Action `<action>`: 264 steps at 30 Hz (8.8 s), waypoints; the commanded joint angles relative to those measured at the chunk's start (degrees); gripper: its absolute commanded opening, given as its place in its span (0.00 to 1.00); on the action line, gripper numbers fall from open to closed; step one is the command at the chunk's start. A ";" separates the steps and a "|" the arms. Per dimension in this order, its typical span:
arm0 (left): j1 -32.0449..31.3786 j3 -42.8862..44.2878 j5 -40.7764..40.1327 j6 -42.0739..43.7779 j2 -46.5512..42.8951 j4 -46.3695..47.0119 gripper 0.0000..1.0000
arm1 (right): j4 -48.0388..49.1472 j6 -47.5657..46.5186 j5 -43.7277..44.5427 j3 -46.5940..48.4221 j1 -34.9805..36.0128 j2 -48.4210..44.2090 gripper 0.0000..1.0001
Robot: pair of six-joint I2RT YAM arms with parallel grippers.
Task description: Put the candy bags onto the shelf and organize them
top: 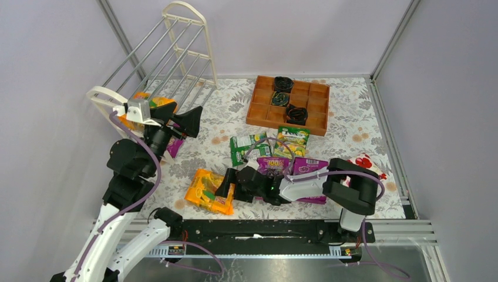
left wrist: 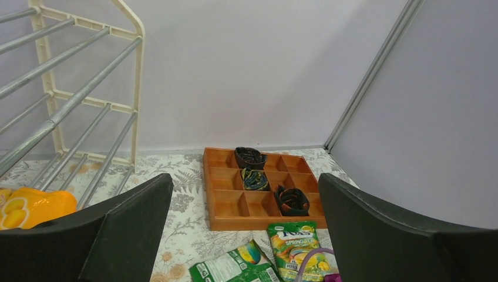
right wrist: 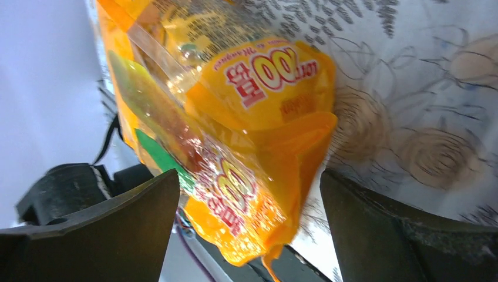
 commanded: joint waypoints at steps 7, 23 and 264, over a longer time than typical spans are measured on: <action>-0.37 -0.79 -0.90 -0.40 -0.89 2.88 0.99 | 12.50 7.01 2.94 0.71 0.40 10.56 0.89; -0.38 -0.78 -1.21 -0.30 -0.47 2.81 0.99 | 24.49 -1.14 4.46 6.52 -1.75 17.58 0.54; 16.96 80.79 -13.26 4.05 76.51 -33.20 0.92 | 9.58 -41.20 -26.94 19.23 -32.85 5.44 1.00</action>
